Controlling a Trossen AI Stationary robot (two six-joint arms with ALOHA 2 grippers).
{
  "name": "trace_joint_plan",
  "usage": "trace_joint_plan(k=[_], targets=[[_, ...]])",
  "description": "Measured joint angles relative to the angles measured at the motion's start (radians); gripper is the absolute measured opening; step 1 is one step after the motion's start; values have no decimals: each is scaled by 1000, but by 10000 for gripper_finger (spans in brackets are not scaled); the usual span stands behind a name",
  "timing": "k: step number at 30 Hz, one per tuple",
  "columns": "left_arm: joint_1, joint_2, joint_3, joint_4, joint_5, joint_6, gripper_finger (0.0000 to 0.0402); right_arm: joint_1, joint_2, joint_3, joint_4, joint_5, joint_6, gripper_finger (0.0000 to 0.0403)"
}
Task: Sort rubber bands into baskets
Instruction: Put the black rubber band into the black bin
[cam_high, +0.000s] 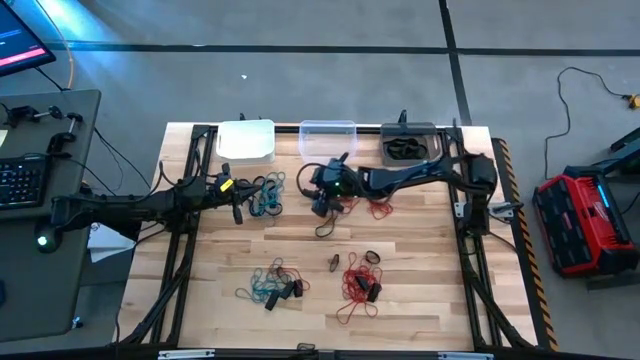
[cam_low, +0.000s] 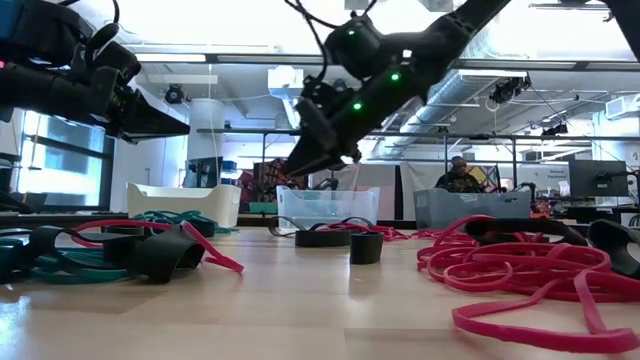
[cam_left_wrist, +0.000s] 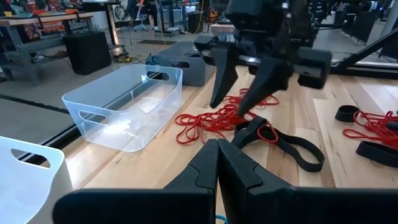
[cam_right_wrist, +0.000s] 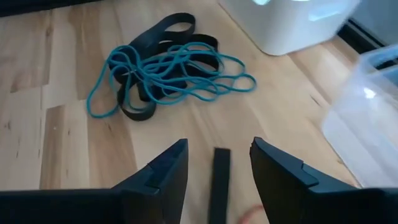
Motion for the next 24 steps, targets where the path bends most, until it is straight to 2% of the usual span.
trace_joint_plan(k=[7, 24], targets=[[0, 0, 0, -1, 0, 1, 0, 17, 58, 57, -2, 0, -15, 163], [0, 0, 0, 0, 0, 7, 0, 17, 84, 54, 20, 1, 22, 162]])
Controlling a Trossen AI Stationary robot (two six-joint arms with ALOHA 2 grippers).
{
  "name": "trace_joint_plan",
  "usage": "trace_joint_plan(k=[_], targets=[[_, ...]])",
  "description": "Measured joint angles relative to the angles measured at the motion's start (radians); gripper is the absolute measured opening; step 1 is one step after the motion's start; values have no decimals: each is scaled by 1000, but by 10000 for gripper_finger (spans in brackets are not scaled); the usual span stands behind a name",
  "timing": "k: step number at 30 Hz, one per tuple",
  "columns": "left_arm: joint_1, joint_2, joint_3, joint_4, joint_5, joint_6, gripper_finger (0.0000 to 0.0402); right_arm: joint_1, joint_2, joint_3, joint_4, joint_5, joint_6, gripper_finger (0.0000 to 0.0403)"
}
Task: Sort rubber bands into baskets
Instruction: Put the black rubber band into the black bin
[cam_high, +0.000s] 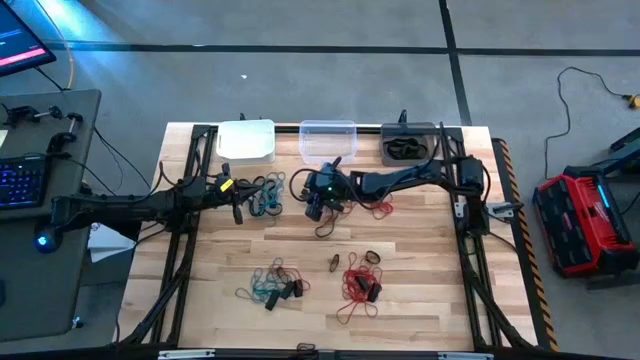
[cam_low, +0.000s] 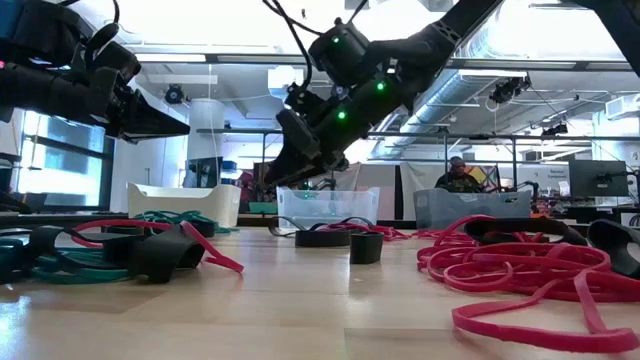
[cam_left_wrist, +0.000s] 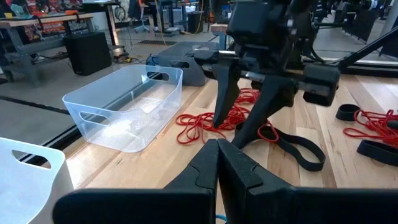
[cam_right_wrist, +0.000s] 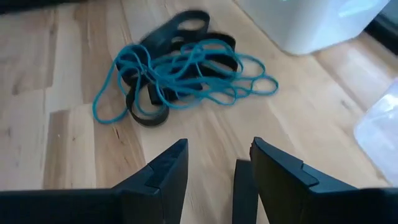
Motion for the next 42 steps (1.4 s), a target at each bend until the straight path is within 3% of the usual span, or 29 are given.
trace_joint_plan(k=[13, 25, 29, 32, 36, 42], targets=[[0, 0, 0, 16, 0, -2, 0, 0, 43, 0, -9, -7, 50, 175], [0, 0, 0, 13, 0, 0, 0, -3, 133, -1, 7, 70, 59, 194], [0, 0, 0, 12, 0, 0, 0, -1, 136, -1, 12, 107, 58, 157], [0, 0, 0, 10, 0, 0, 0, -2, 132, -1, 13, 124, 55, 98], [0, 0, 0, 7, 0, 8, 0, -16, 118, -1, 19, 74, 29, 14], [0, 0, 0, 6, 0, 8, 0, -36, 58, -1, 7, 24, 20, 12]])
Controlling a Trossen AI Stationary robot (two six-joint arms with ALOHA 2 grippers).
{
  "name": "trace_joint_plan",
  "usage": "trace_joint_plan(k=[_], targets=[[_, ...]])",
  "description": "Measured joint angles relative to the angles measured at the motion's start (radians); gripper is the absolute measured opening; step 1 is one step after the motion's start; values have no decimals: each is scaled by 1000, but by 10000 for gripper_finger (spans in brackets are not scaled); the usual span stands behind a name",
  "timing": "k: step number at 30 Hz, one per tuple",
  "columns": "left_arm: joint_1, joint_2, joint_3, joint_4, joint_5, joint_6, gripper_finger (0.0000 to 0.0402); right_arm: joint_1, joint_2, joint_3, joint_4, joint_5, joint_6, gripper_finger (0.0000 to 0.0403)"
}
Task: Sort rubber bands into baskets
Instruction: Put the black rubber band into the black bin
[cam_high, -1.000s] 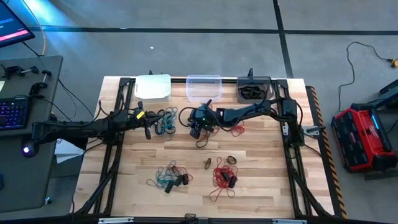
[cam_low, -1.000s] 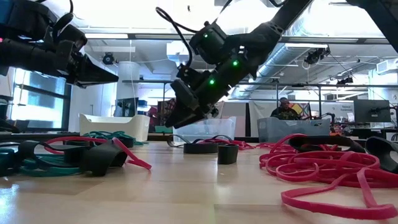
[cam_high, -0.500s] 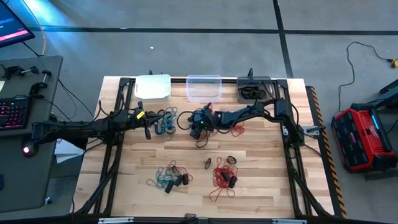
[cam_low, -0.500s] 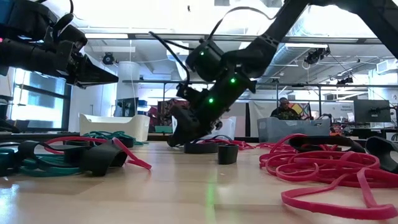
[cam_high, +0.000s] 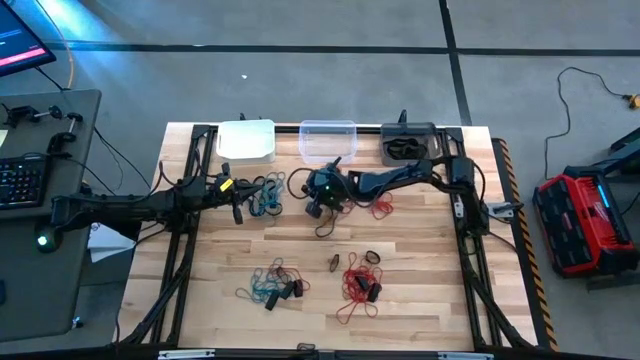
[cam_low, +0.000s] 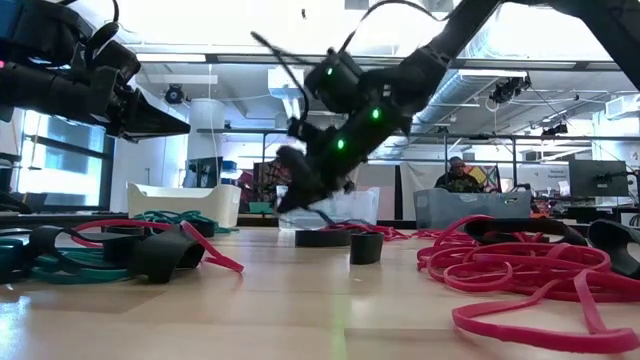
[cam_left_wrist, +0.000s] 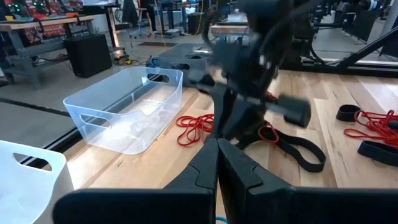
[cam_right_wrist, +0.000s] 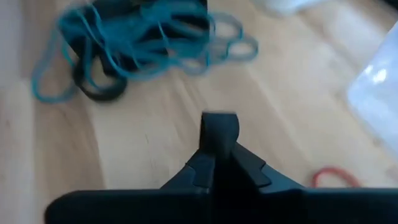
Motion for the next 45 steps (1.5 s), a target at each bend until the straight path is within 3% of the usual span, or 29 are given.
trace_joint_plan(k=[11, 19, 27, 30, 37, 45], targets=[[0, 0, 0, 0, 0, 1, 0, 0, -210, 0, -75, 44, -134, 2], [0, 0, 0, -5, 0, 1, 0, -24, -383, 0, -316, 294, -145, 0], [0, 0, 0, -15, 0, -7, 0, -46, -464, 0, -481, 380, -70, 0], [0, 0, 0, -18, 0, -7, 0, -43, -484, 0, -546, 458, -63, 0], [0, 0, 0, -19, 0, -7, 0, -90, -526, 0, -904, 668, 144, 0], [0, 0, 0, -19, -8, -8, 0, -186, -543, 0, -1134, 755, 372, 0]])
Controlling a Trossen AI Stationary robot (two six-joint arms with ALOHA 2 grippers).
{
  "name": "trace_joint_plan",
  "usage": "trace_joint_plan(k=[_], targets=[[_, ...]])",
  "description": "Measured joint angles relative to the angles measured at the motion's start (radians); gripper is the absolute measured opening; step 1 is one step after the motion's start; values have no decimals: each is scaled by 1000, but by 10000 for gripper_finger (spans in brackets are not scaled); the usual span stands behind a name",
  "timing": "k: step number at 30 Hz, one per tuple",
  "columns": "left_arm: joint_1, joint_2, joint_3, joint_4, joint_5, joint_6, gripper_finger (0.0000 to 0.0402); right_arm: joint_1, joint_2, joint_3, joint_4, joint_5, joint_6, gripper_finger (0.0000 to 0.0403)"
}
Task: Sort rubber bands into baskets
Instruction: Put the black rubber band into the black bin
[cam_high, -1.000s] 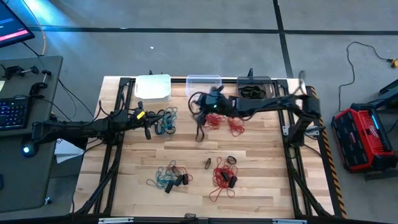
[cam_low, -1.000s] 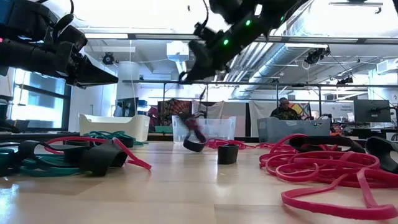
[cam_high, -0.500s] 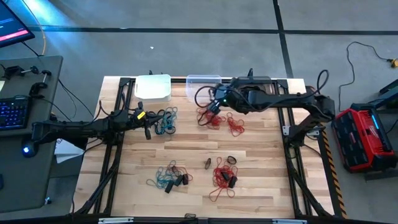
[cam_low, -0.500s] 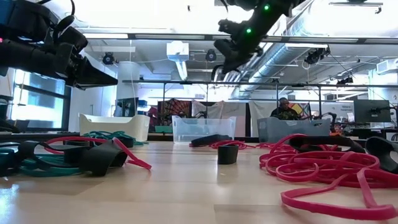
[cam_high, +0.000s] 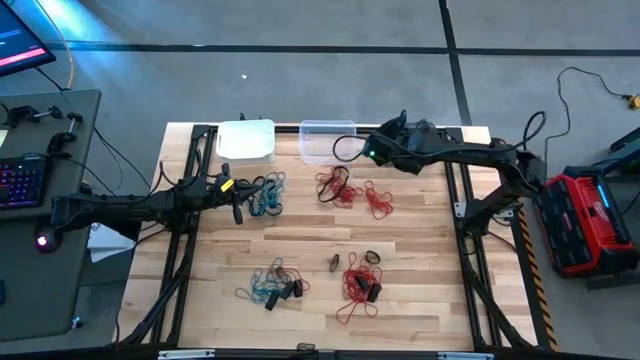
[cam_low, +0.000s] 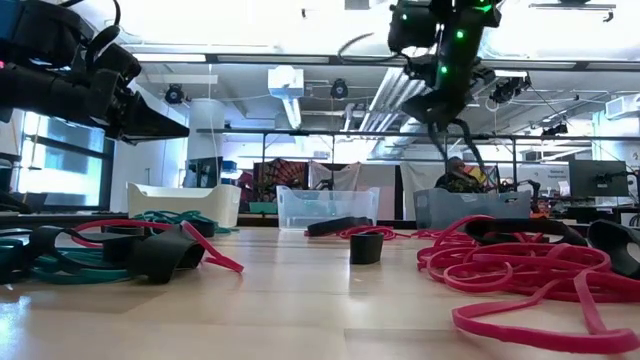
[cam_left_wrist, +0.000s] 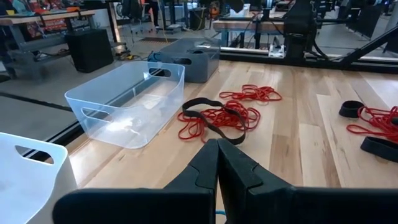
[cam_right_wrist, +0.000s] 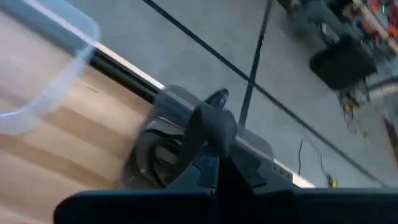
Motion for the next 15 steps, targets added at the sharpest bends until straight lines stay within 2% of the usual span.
trace_joint_plan(k=[6, 10, 15], targets=[[0, 0, 0, 0, 0, -11, 0, -79, 1, -70, 39, 8, 88, 0], [0, 0, 0, 0, 0, -10, 0, -126, 1, -167, 216, -12, 60, 0], [0, 0, 0, 0, -1, -10, 0, -162, 1, -278, 516, -98, -2, 0]])
